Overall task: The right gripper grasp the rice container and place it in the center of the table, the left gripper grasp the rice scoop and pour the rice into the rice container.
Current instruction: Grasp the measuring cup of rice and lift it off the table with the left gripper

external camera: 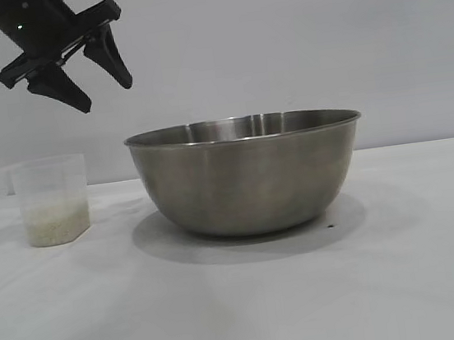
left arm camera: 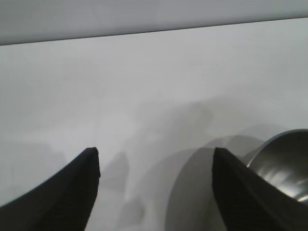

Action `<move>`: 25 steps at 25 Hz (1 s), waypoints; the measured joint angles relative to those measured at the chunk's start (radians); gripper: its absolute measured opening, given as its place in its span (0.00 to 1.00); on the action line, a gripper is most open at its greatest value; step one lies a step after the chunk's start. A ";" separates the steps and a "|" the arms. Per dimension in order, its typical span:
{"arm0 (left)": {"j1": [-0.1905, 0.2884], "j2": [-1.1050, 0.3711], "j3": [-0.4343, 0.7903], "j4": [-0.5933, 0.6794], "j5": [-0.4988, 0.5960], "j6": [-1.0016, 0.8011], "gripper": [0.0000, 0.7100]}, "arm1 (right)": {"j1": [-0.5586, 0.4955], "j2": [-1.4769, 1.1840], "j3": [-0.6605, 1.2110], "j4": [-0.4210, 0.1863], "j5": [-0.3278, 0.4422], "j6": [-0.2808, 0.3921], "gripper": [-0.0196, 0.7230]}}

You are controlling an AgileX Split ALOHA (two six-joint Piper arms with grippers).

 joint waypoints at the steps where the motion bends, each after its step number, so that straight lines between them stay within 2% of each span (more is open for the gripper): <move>1: 0.000 0.000 0.000 0.000 0.000 0.000 0.62 | 0.000 -0.032 0.042 0.000 0.000 0.001 0.72; 15: 0.000 0.000 0.000 0.000 0.017 0.000 0.62 | 0.000 -0.652 0.594 -0.015 0.002 0.014 0.72; 20: 0.000 0.000 0.000 0.000 0.022 0.000 0.62 | 0.000 -0.931 0.771 -0.015 -0.056 0.014 0.72; 25: 0.000 0.000 0.000 0.000 0.023 0.000 0.62 | 0.000 -1.159 0.899 -0.015 -0.067 0.014 0.72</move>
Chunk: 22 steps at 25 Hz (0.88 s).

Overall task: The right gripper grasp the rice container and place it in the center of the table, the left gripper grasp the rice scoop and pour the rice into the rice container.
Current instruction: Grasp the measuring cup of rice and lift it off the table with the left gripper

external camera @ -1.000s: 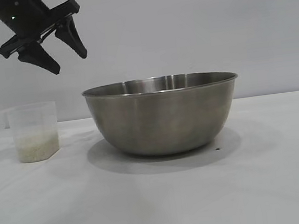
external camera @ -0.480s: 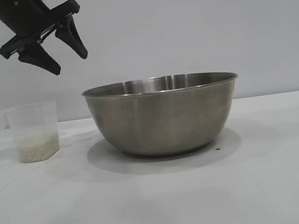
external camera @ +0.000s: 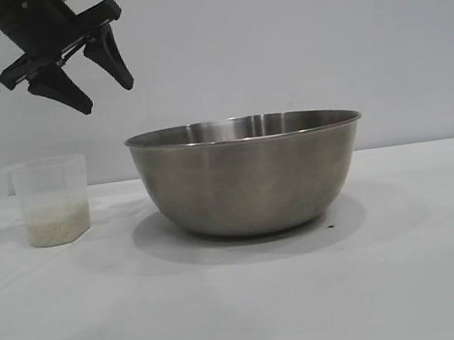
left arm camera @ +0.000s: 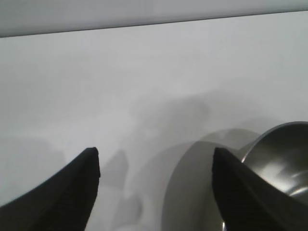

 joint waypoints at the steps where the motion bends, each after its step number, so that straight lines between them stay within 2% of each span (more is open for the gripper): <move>1: 0.000 0.000 0.000 0.000 0.000 0.000 0.62 | 0.000 -0.044 0.014 0.000 0.000 0.000 0.72; 6: 0.000 0.000 0.000 0.017 0.014 0.000 0.62 | 0.000 -0.232 0.053 0.006 0.000 -0.015 0.72; 22: -0.001 0.002 -0.001 0.054 0.088 0.000 0.62 | 0.000 -0.245 0.072 0.007 -0.035 -0.020 0.72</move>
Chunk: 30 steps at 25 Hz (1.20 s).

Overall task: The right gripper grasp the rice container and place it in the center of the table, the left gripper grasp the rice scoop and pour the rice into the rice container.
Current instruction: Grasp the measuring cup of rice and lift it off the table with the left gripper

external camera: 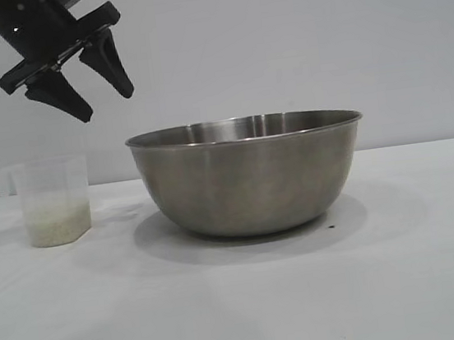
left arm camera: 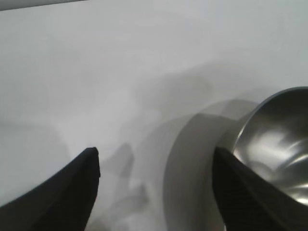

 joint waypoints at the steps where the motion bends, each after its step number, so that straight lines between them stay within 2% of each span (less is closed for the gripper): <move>1: 0.000 0.000 0.000 0.002 0.007 0.000 0.62 | 0.000 0.000 0.002 0.000 -0.002 0.000 0.72; 5: 0.008 -0.038 0.000 0.018 0.024 0.000 0.62 | 0.000 0.000 0.002 0.004 -0.002 0.000 0.72; 10: 0.020 -0.158 0.000 0.079 0.061 -0.015 0.62 | 0.000 0.000 0.002 0.007 -0.002 0.000 0.72; 14: 0.022 -0.236 0.000 0.196 0.162 -0.052 0.62 | 0.000 0.000 0.004 0.007 -0.002 0.000 0.72; 19: 0.022 -0.291 0.000 0.366 0.305 -0.220 0.62 | 0.000 0.000 0.008 0.007 -0.002 -0.002 0.72; 27: 0.022 -0.363 0.000 0.465 0.496 -0.313 0.62 | 0.000 0.000 0.008 0.007 -0.002 -0.002 0.72; 30: 0.022 -0.398 0.021 0.501 0.527 -0.339 0.62 | 0.000 0.000 0.008 0.007 -0.002 -0.002 0.72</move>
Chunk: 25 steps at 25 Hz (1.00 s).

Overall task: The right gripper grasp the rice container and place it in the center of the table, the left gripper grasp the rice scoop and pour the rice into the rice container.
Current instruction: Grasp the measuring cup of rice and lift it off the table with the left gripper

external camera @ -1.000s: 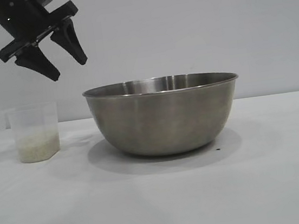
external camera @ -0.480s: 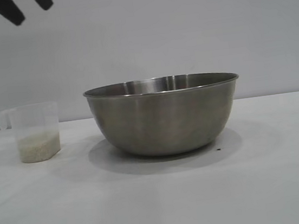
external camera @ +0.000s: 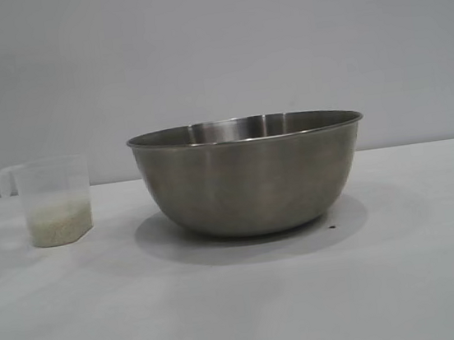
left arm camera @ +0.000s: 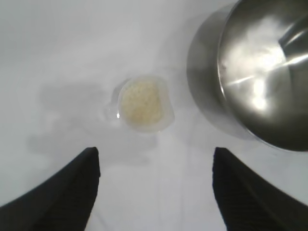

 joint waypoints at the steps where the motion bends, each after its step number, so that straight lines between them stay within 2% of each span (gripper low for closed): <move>1: 0.000 -0.017 0.016 0.004 0.002 -0.006 0.62 | 0.000 0.000 0.000 0.000 0.000 0.000 0.72; 7: 0.000 -0.137 0.167 0.021 0.014 -0.014 0.62 | 0.000 0.000 0.000 0.000 0.000 0.000 0.72; 9: 0.000 -0.195 0.233 0.021 -0.019 -0.014 0.62 | 0.000 0.000 0.000 0.000 0.000 0.000 0.72; 13: 0.000 -0.330 0.403 0.016 -0.161 -0.014 0.62 | 0.000 0.000 0.000 0.000 0.000 0.000 0.72; 19: 0.000 -0.516 0.684 -0.039 -0.437 -0.014 0.62 | 0.000 0.000 0.000 0.000 0.000 0.000 0.72; 25: 0.000 -0.599 0.901 -0.126 -0.726 -0.008 0.62 | 0.000 0.000 0.000 0.000 0.000 0.000 0.72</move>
